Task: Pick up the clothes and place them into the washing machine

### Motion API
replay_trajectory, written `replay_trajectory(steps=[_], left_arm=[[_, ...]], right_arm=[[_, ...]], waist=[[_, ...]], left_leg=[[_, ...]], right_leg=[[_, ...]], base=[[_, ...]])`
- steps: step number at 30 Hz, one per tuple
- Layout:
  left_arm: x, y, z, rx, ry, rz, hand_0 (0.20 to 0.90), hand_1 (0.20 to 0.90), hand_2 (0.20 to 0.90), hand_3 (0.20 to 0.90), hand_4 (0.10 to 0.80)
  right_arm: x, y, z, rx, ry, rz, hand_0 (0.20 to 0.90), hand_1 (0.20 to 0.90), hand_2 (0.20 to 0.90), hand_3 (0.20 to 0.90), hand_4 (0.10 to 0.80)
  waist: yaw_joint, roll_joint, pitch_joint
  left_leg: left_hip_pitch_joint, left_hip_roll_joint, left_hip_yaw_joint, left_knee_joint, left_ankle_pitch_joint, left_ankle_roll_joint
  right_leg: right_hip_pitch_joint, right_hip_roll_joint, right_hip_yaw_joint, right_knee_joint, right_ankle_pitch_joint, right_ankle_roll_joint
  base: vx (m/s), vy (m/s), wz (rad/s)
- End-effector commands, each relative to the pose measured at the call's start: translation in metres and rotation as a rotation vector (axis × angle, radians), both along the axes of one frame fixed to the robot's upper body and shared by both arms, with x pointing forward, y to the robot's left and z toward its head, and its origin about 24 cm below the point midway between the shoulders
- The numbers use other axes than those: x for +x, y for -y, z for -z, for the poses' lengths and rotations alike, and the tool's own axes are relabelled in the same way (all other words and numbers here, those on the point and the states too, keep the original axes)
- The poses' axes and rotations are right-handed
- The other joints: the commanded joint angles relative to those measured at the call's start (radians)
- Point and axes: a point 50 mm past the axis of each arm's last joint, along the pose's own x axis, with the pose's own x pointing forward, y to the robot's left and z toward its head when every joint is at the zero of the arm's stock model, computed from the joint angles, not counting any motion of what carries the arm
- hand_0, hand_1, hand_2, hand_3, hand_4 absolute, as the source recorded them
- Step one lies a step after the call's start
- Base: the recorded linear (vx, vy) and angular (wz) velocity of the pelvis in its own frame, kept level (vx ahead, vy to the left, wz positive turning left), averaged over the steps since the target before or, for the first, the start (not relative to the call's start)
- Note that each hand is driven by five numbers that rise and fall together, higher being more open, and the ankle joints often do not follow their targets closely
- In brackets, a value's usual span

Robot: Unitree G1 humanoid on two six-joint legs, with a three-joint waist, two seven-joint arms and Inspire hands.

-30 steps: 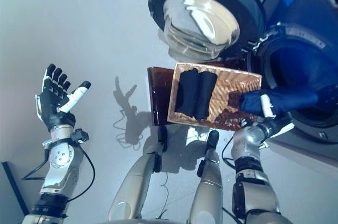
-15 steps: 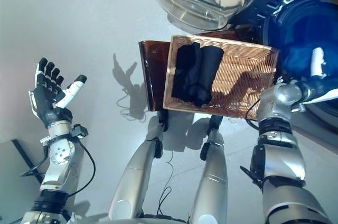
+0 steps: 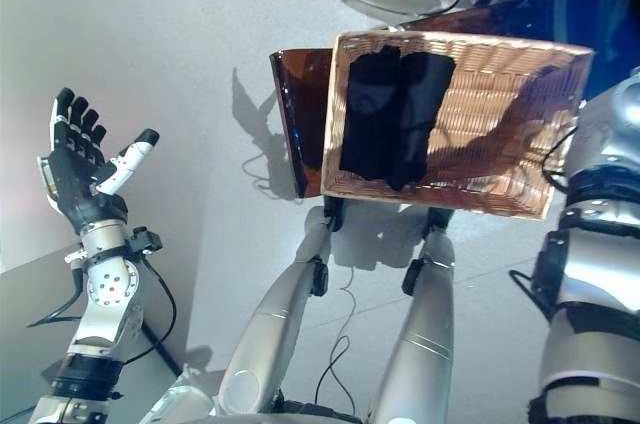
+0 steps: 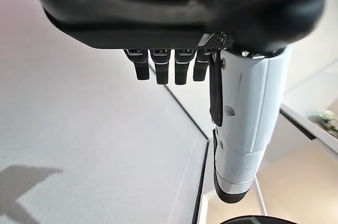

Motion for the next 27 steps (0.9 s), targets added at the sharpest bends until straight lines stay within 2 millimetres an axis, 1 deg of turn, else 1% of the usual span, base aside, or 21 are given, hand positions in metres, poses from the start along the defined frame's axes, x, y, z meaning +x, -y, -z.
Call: replay_trajectory(steps=[1, 4, 6, 8, 10, 13, 14, 22, 25, 26, 27], left_arm=[[-0.019, -0.012, -0.037, -0.01, 0.238, -0.088, 0.9, 0.9, 0.9, 0.9, 0.8], [-0.023, -0.014, -0.04, -0.005, 0.261, -0.103, 0.9, 0.9, 0.9, 0.9, 0.8], [-0.024, -0.017, -0.04, -0.011, 0.265, -0.116, 0.9, 0.9, 0.9, 0.9, 0.8], [-0.024, -0.018, -0.04, -0.019, 0.267, -0.12, 0.9, 0.9, 0.9, 0.9, 0.8], [-0.026, -0.018, -0.038, -0.013, 0.259, -0.114, 0.9, 0.9, 0.9, 0.9, 0.8], [-0.025, -0.018, -0.036, -0.013, 0.247, -0.107, 0.9, 0.9, 0.9, 0.9, 0.8], [-0.025, -0.02, -0.035, -0.007, 0.239, -0.105, 0.9, 0.9, 0.9, 0.9, 0.8], [-0.029, -0.024, -0.032, -0.014, 0.227, -0.115, 0.9, 0.9, 0.9, 0.9, 0.8], [-0.028, -0.024, -0.029, -0.023, 0.219, -0.113, 0.9, 0.9, 0.9, 0.9, 0.8], [-0.028, -0.026, -0.03, -0.025, 0.219, -0.116, 0.9, 0.9, 0.9, 0.9, 0.8], [-0.028, -0.026, -0.029, -0.028, 0.22, -0.114, 0.9, 0.9, 0.9, 0.9, 0.8]], right_arm=[[-0.043, 0.008, -0.068, -0.323, 0.065, 0.2, 0.2, 0.2, 0.2, 0.2, 0.3], [-0.05, 0.004, -0.083, -0.394, 0.055, 0.253, 0.2, 0.2, 0.2, 0.2, 0.3], [-0.055, 0.005, -0.091, -0.409, 0.049, 0.28, 0.2, 0.2, 0.2, 0.2, 0.3], [-0.056, 0.005, -0.095, -0.413, 0.045, 0.282, 0.2, 0.2, 0.2, 0.2, 0.3], [-0.062, 0.005, -0.105, -0.449, 0.04, 0.306, 0.2, 0.2, 0.2, 0.2, 0.3], [-0.065, 0.005, -0.111, -0.47, 0.029, 0.323, 0.2, 0.2, 0.2, 0.2, 0.3], [-0.069, 0.007, -0.115, -0.494, -0.003, 0.344, 0.2, 0.2, 0.2, 0.2, 0.3], [-0.075, 0.011, -0.122, -0.509, -0.031, 0.377, 0.2, 0.2, 0.2, 0.2, 0.3], [-0.075, 0.016, -0.117, -0.489, -0.051, 0.374, 0.2, 0.2, 0.2, 0.2, 0.3], [-0.075, 0.017, -0.116, -0.488, -0.056, 0.374, 0.9, 0.9, 0.9, 0.9, 0.8], [-0.074, 0.017, -0.115, -0.488, -0.059, 0.371, 0.9, 0.9, 0.9, 0.9, 0.8]], waist=[[0.002, 0.047, -0.072], [0.004, 0.049, -0.08], [0.005, 0.049, -0.087], [0.004, 0.049, -0.088], [0.002, 0.042, -0.092], [-0.001, 0.042, -0.094], [-0.003, 0.039, -0.096], [-0.005, 0.047, -0.1], [-0.005, 0.048, -0.105], [-0.005, 0.047, -0.108], [-0.005, 0.047, -0.109]], left_leg=[[0.007, 0.039, -0.065, -0.059, 0.0, -0.096], [0.018, 0.033, -0.064, -0.059, -0.002, -0.096], [0.023, 0.031, -0.064, -0.065, -0.001, -0.095], [0.029, 0.032, -0.063, -0.067, 0.0, -0.097], [0.04, 0.032, -0.067, -0.068, -0.002, -0.099], [0.048, 0.032, -0.066, -0.073, -0.001, -0.1], [0.055, 0.033, -0.068, -0.079, 0.001, -0.101], [0.063, 0.034, -0.068, -0.086, 0.003, -0.102], [0.065, 0.033, -0.069, -0.089, 0.003, -0.101], [0.066, 0.033, -0.069, -0.09, 0.002, -0.1], [0.068, 0.033, -0.069, -0.09, 0.002, -0.1]], right_leg=[[0.046, 0.061, -0.016, 0.022, -0.124, -0.01], [0.048, 0.065, -0.01, 0.031, -0.128, -0.012], [0.055, 0.064, -0.008, 0.029, -0.131, -0.014], [0.062, 0.065, -0.01, 0.027, -0.132, -0.014], [0.069, 0.068, -0.013, 0.03, -0.137, -0.014], [0.071, 0.067, -0.011, 0.032, -0.138, -0.013], [0.074, 0.068, -0.01, 0.033, -0.14, -0.013], [0.069, 0.07, -0.006, 0.04, -0.142, -0.016], [0.069, 0.073, -0.006, 0.042, -0.143, -0.019], [0.068, 0.074, -0.006, 0.042, -0.143, -0.019], [0.069, 0.075, -0.006, 0.041, -0.143, -0.019]], base=[[0.0, 0.0, 0.0], [0.0, 0.0, 0.0], [0.0, 0.0, 0.0], [0.0, 0.0, 0.0], [0.0, 0.0, 0.0], [0.0, 0.0, 0.0], [0.0, 0.0, 0.0], [0.0, 0.0, 0.0], [0.0, 0.0, 0.0], [0.0, 0.0, 0.0], [0.0, 0.0, 0.0]])
